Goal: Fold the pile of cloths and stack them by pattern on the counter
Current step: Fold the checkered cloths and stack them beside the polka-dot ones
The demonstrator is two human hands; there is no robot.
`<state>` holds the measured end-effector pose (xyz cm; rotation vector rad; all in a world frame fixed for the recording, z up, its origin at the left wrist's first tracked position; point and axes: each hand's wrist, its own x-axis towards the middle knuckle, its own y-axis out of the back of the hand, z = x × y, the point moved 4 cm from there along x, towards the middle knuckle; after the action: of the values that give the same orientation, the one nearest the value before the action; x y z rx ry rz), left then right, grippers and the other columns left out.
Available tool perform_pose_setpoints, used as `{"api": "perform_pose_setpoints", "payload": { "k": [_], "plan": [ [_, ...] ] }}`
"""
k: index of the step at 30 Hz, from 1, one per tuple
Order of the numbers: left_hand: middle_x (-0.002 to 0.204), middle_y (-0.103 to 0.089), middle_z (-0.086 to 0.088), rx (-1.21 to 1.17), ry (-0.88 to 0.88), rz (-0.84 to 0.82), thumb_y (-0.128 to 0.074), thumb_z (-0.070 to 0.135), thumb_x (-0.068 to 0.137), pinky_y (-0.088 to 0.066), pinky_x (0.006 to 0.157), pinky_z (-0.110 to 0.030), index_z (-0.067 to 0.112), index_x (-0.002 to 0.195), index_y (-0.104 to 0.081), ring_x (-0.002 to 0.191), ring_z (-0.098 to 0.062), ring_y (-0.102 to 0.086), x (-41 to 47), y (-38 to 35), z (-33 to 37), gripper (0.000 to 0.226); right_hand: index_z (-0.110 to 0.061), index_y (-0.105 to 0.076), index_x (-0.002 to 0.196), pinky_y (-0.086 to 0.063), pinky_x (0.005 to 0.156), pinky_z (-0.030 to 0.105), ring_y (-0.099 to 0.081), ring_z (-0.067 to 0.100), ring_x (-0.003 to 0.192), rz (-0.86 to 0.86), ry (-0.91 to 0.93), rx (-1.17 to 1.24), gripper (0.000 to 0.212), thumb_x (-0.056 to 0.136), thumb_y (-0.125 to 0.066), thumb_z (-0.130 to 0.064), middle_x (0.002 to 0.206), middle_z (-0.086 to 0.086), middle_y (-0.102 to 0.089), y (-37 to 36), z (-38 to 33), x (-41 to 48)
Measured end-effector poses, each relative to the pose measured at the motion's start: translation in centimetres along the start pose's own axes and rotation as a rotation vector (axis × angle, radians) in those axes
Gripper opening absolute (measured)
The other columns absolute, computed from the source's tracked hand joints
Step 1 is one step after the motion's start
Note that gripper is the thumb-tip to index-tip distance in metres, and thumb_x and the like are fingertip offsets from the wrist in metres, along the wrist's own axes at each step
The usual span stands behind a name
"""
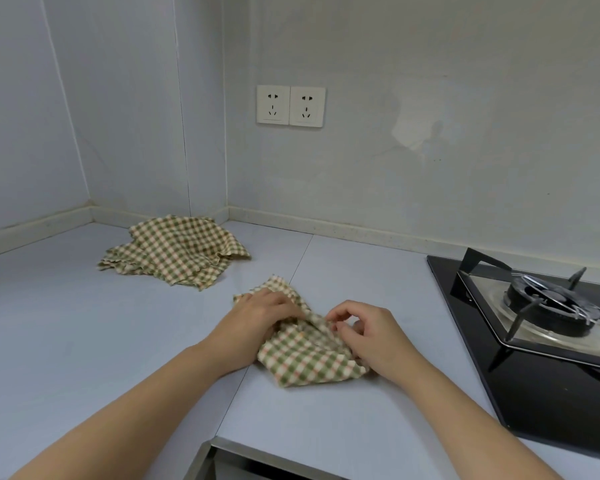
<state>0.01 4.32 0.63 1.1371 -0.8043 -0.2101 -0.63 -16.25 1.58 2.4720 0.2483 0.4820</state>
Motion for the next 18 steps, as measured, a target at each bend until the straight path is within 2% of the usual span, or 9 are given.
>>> {"api": "perform_pose_setpoints", "payload": {
  "k": [3, 5, 8, 10, 13, 16, 18],
  "plan": [
    [0.107, -0.056, 0.008, 0.039, -0.033, 0.038, -0.057, 0.001, 0.084, -0.044, 0.077, -0.028, 0.026, 0.105, -0.066, 0.093, -0.01, -0.052, 0.0, 0.3, -0.1, 0.033, -0.04, -0.063, 0.108, -0.046, 0.077, 0.022, -0.057, -0.001, 0.081, -0.074, 0.013, -0.325, 0.025, 0.084, -0.065, -0.034, 0.106, -0.022, -0.059, -0.2, 0.5, 0.3],
    [0.102, -0.055, 0.008, 0.046, -0.013, 0.044, -0.058, 0.004, 0.087, -0.042, 0.07, -0.026, 0.023, 0.102, -0.066, 0.085, -0.009, -0.053, -0.2, 0.5, -0.1, 0.026, -0.038, -0.062, 0.106, -0.048, 0.082, 0.027, -0.056, 0.001, 0.089, -0.09, -0.027, -0.406, 0.022, 0.084, -0.063, -0.038, 0.104, -0.02, -0.059, -0.4, 0.5, 0.5],
    [0.11, -0.052, 0.008, 0.016, 0.011, 0.044, -0.057, 0.01, 0.091, -0.047, 0.066, -0.029, 0.028, 0.117, -0.062, 0.079, -0.007, -0.05, -0.4, 0.9, 0.2, 0.032, -0.034, -0.061, 0.098, -0.049, 0.077, 0.029, -0.057, 0.007, 0.086, -0.036, -0.086, -0.454, 0.012, 0.086, -0.06, -0.037, 0.095, -0.014, -0.063, -0.1, 0.3, 0.4],
    [0.12, -0.051, 0.007, 0.054, -0.064, 0.0, -0.058, 0.007, 0.088, -0.047, 0.065, -0.026, 0.032, 0.122, -0.06, 0.079, -0.006, -0.049, -0.3, 0.8, 0.8, 0.043, -0.034, -0.06, 0.096, -0.047, 0.072, 0.028, -0.058, 0.008, 0.083, 0.004, -0.137, -0.48, 0.011, 0.087, -0.058, -0.04, 0.089, -0.013, -0.064, 0.4, 0.3, 0.2],
    [0.12, -0.053, 0.009, 0.017, -0.098, -0.056, -0.055, 0.011, 0.088, -0.042, 0.068, -0.019, 0.028, 0.109, -0.066, 0.088, -0.01, -0.059, -0.1, 0.8, 1.5, 0.029, -0.032, -0.06, 0.096, -0.047, 0.072, 0.029, -0.058, 0.013, 0.086, 0.037, -0.213, -0.51, 0.012, 0.09, -0.053, -0.04, 0.089, -0.011, -0.065, 1.0, 0.6, 0.2],
    [0.105, -0.057, 0.009, 0.065, -0.053, 0.056, -0.059, 0.012, 0.088, -0.046, 0.06, -0.024, 0.021, 0.097, -0.062, 0.076, -0.011, -0.059, -0.3, 1.1, 1.0, 0.013, -0.027, -0.06, 0.093, -0.048, 0.071, 0.028, -0.058, 0.016, 0.086, 0.094, -0.297, -0.543, 0.012, 0.09, -0.05, -0.034, 0.09, -0.009, -0.064, 1.7, 1.2, 0.3],
    [0.1, -0.059, 0.005, 0.118, 0.031, 0.183, -0.062, -0.001, 0.081, -0.048, 0.052, -0.032, 0.015, 0.089, -0.062, 0.066, -0.017, -0.058, -0.3, 1.6, 0.1, 0.019, -0.024, -0.056, 0.098, -0.045, 0.067, 0.029, -0.056, 0.019, 0.084, 0.146, -0.367, -0.586, 0.012, 0.091, -0.048, -0.03, 0.093, -0.005, -0.063, 2.5, 1.6, 0.2]
  ]
}}
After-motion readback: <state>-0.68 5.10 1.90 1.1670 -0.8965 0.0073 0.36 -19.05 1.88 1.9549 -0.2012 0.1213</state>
